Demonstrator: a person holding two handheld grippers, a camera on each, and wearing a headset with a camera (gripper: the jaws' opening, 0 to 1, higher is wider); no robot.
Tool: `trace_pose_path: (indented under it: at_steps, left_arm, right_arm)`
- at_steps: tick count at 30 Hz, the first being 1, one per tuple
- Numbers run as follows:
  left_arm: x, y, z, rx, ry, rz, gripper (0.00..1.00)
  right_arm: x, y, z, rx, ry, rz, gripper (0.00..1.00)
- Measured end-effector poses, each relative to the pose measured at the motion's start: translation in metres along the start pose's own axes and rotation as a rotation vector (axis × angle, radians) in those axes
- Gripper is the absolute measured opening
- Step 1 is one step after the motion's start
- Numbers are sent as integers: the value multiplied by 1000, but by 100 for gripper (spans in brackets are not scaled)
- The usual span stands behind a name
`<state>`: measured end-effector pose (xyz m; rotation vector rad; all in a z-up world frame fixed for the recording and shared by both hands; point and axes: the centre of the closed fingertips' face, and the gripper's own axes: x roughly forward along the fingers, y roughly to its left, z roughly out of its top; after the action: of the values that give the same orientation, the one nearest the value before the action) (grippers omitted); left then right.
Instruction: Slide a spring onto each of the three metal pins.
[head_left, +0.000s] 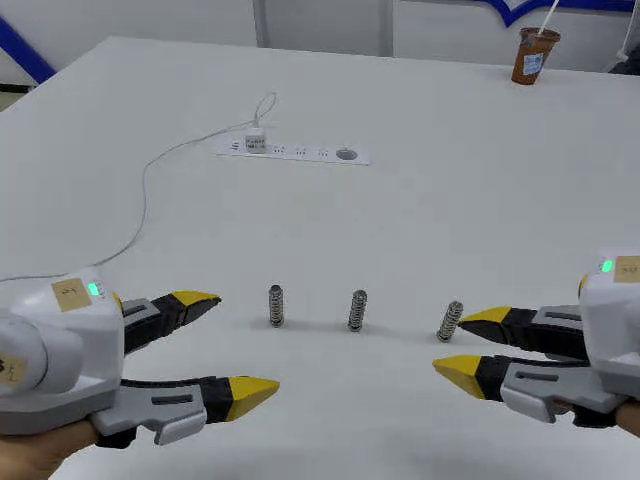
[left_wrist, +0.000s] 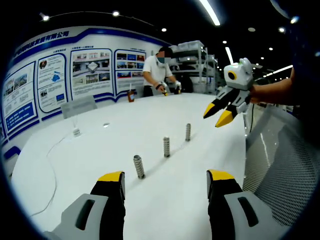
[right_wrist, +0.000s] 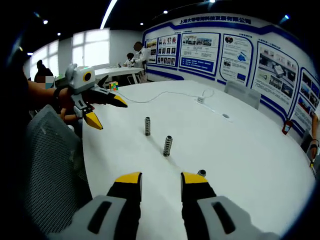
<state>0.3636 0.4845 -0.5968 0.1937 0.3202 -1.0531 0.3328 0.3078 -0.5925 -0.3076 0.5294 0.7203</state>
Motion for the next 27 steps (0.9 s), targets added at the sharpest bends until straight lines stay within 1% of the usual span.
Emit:
trace_pose_path:
  at_steps: [7, 11, 13, 14, 16, 20, 22, 27]
  left_arm:
    - [-1, 2, -2, -3, 2, -1, 69]
    - [0, 2, -4, -9, 5, -1, 70]
    - [0, 1, -5, -12, 5, -4, 70]
    - [0, 1, -6, -14, 3, -8, 71]
    - [1, 1, -6, -18, -3, -13, 72]
    - [0, 2, -9, -11, 8, -15, 73]
    - [-1, 2, -9, -10, 6, -18, 73]
    - [-3, 3, -12, -3, 12, -28, 76]
  right_arm:
    - [-14, -14, -18, -1, -7, -15, 40]
    - [-20, -19, -24, 11, -28, -19, 46]
    - [-22, -20, -25, 28, -59, -12, 48]
    - [-23, -20, -24, 24, -92, -5, 49]
    - [-24, -22, -27, 19, -119, 2, 50]
    - [-25, -25, -33, 15, -138, 12, 58]
    - [-26, -25, -33, 12, -156, 22, 61]
    - [-27, -28, -32, 11, -190, 29, 66]
